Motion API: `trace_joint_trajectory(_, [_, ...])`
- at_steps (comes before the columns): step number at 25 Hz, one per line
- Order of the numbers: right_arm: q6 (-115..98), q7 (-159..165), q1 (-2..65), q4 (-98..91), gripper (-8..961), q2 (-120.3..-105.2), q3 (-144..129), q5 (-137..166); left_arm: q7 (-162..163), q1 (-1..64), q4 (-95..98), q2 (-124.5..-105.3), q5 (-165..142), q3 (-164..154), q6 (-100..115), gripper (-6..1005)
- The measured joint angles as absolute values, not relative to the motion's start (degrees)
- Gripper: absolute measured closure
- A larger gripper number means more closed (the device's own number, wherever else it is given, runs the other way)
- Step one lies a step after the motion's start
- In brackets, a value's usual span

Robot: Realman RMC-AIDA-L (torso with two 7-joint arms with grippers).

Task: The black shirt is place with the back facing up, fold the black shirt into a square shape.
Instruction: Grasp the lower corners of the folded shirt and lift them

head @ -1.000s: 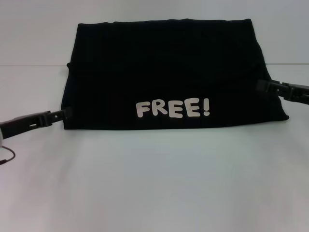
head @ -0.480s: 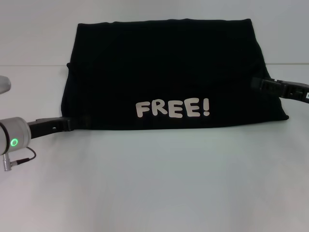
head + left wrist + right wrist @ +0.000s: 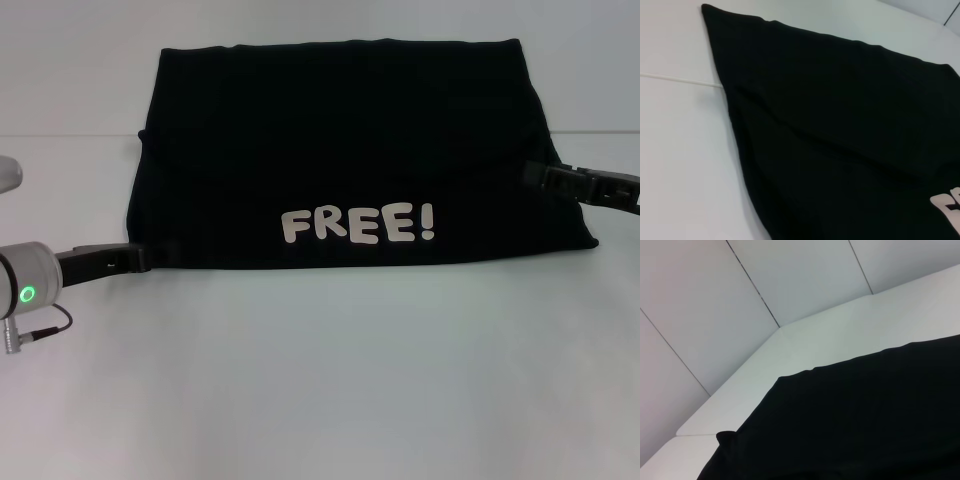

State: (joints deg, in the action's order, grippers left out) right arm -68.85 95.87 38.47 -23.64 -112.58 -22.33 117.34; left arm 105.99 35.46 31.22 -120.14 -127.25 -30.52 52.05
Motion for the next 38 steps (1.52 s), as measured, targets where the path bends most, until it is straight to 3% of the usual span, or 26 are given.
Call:
trace_joint_trajectory(13, [-67.9, 96.2, 38.2, -23.6, 356, -111.9, -24.5, 117.5, 106.0, 35.9, 31.1, -119.89, -128.0, -30.8, 51.1, 794])
trace_joint_trajectory(22, [-60.3, 108.9, 38.8, -24.3, 361, -108.28, -34.8, 120.6, 106.4, 36.2, 31.7, -119.59, -129.2, -30.8, 51.1, 963])
trace_joint_trajectory(25, [-59.7, 115.0, 39.6, -25.6, 373, -107.68, -36.0, 125.9, 106.9, 36.2, 32.5, -119.42, -129.2, -30.9, 51.5, 1000])
trace_joint_trajectory(31, [-56.1, 119.7, 41.1, -26.9, 397, -108.85, -36.2, 133.4, 107.6, 36.8, 32.8, -119.2, -130.4, -30.9, 51.6, 999])
trace_joint_trajectory(38, [-50.7, 119.5, 42.5, -26.4, 425, -111.29, -39.4, 134.4, 107.7, 37.4, 32.6, -118.91, -130.7, -30.8, 51.4, 997])
